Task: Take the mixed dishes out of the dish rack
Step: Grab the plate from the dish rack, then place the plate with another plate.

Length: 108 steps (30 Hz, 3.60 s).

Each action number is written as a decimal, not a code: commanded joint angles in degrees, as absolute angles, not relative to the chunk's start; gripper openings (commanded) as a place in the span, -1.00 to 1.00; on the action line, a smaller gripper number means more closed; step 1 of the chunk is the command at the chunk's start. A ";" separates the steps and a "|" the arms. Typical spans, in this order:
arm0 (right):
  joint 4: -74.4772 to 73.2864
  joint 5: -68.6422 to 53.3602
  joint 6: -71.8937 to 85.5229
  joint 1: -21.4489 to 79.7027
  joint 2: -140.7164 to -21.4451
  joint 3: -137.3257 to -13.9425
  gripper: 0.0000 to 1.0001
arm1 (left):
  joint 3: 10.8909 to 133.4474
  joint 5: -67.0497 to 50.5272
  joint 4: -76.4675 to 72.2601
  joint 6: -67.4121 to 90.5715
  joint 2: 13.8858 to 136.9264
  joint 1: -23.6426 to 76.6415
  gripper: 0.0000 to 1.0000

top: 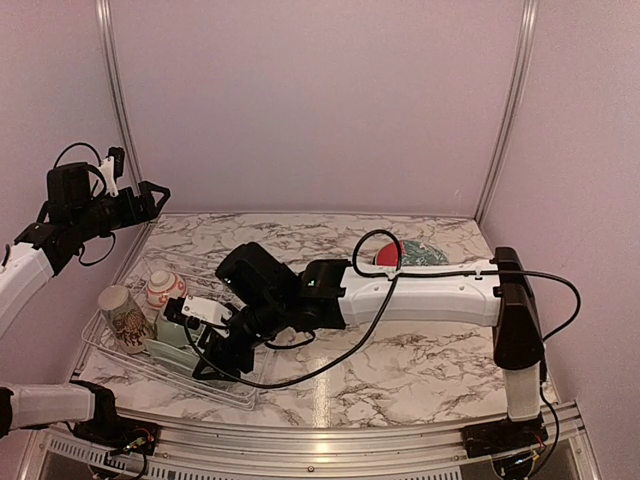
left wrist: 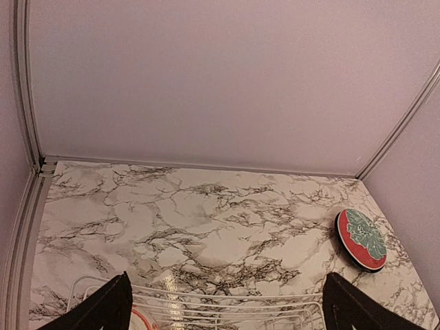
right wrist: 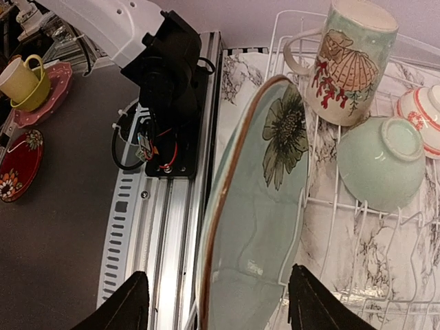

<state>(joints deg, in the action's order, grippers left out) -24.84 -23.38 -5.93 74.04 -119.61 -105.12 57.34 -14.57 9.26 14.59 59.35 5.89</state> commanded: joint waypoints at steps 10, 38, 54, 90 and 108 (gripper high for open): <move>-25.57 -24.17 -4.86 74.53 -122.72 -106.43 -0.17 | 56.80 -15.26 8.53 14.85 60.18 5.54 0.98; -20.03 -24.43 -3.68 74.53 -117.43 -103.98 -1.00 | 56.78 -15.29 8.55 14.77 60.20 5.54 0.98; -14.69 -23.62 -4.90 74.34 -110.92 -101.40 -1.00 | 56.82 -15.51 8.53 14.86 60.39 5.48 0.98; -14.84 30.57 -10.15 59.11 -92.37 -87.36 -1.00 | 56.91 -15.31 8.70 14.86 60.82 5.36 0.98; -21.98 35.54 -8.68 38.43 -96.36 -74.93 -1.00 | 56.86 -15.91 8.57 15.05 60.82 5.36 0.98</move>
<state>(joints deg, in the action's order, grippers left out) -26.04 32.77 -8.14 39.70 -95.24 -74.04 57.34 -15.03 9.26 15.03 60.51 5.61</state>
